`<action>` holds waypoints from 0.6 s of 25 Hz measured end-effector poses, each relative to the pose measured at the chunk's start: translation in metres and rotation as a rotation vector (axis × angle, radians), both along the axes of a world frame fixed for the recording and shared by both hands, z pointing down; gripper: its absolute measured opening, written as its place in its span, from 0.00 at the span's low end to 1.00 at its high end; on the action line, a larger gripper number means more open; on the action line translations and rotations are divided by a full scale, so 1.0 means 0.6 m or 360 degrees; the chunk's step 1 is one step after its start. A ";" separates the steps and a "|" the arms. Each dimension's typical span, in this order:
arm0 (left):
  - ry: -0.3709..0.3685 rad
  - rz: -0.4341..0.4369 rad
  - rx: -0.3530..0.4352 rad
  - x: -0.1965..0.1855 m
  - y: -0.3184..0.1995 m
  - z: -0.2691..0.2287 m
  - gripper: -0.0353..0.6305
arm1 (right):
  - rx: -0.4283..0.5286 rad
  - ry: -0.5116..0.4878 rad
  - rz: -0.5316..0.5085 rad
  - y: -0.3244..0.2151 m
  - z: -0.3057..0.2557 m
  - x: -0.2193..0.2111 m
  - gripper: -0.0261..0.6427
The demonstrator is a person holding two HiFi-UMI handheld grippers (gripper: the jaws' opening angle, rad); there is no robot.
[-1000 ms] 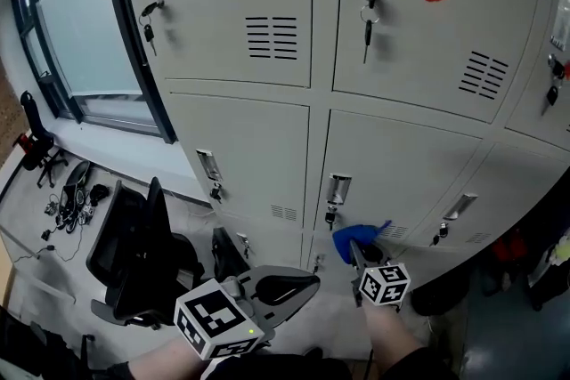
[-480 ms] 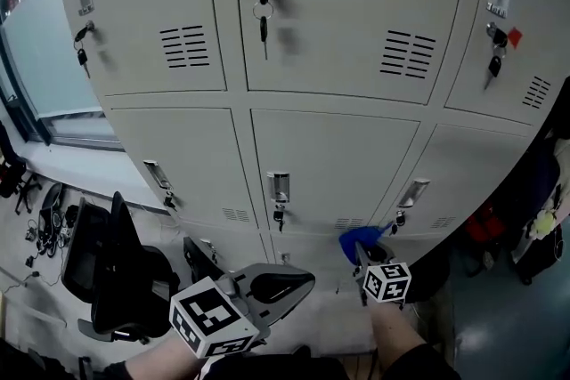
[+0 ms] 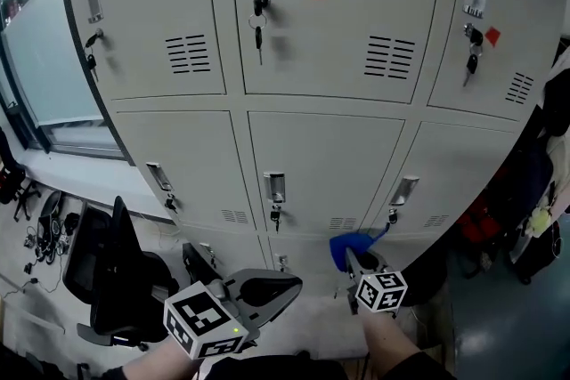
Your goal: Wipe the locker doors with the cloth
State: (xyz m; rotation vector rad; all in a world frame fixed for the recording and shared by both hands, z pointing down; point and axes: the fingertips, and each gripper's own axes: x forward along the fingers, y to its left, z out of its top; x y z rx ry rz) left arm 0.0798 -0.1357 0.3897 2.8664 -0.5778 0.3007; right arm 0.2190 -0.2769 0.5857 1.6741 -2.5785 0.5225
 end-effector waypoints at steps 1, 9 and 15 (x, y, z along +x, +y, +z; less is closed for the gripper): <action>0.0005 -0.0001 -0.0001 -0.009 0.004 0.002 0.06 | 0.0020 -0.0015 -0.0005 0.013 -0.014 -0.009 0.18; 0.0034 0.0071 0.0044 -0.095 0.066 0.005 0.06 | 0.0219 -0.0046 -0.0023 0.151 -0.156 -0.124 0.18; 0.0076 0.0143 0.0053 -0.183 0.145 0.008 0.06 | 0.0342 -0.0010 -0.0075 0.265 -0.237 -0.256 0.18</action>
